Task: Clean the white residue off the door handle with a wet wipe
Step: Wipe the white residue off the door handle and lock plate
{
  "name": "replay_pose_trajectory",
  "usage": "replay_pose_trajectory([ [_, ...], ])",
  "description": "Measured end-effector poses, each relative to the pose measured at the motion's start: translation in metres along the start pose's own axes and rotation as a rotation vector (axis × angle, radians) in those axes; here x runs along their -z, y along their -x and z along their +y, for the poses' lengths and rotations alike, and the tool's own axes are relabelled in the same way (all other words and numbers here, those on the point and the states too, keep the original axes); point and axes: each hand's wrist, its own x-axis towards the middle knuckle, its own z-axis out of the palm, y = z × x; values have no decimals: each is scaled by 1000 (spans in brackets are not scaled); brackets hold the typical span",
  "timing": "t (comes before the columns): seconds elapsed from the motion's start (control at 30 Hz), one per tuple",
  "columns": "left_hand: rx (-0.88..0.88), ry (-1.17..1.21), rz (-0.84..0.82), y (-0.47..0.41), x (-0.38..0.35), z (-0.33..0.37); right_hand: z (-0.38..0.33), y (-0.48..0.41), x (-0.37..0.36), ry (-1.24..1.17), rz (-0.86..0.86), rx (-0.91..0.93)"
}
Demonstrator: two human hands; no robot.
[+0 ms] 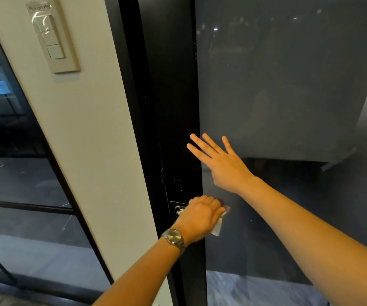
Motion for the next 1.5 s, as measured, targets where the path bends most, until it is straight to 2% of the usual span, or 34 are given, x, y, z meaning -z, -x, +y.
replay_pose_trajectory([
  [0.07,-14,101,38,8,5,-9,-2,10,0,-79,7,-9],
  [0.13,-18,191,61,16,8,-16,-4,25,-1,-257,43,-100],
  [0.2,48,246,82,20,12,-19,-3,41,-4,-446,76,-236],
  [0.27,94,318,106,18,20,-17,0,52,-6,-540,21,-328],
  [0.37,150,510,116,10,41,-12,2,55,-2,-730,-25,-437],
  [0.5,293,613,147,-1,74,-22,-5,51,18,-996,6,-534],
  [0.63,429,961,-41,-8,102,-23,-19,50,35,-1357,-241,-483],
  [0.73,492,1188,-99,-6,108,-22,-26,50,33,-1441,-247,-460],
  [0.87,654,1346,-9,1,100,-24,-23,48,24,-1423,-191,-561],
  [1.0,735,1381,35,6,91,-26,-25,44,24,-1634,-167,-692],
  [1.13,765,1181,178,1,86,-25,-33,46,23,-1513,-474,-711],
  [1.2,760,1127,269,-3,85,-23,-40,47,22,-1433,-551,-715],
  [1.3,720,1070,315,-5,85,-21,-44,46,20,-1430,-360,-804],
  [1.4,665,941,283,1,79,-22,-39,46,23,-1519,-151,-939],
  [1.5,563,660,243,9,71,-30,-32,49,23,-1474,2,-1133],
])
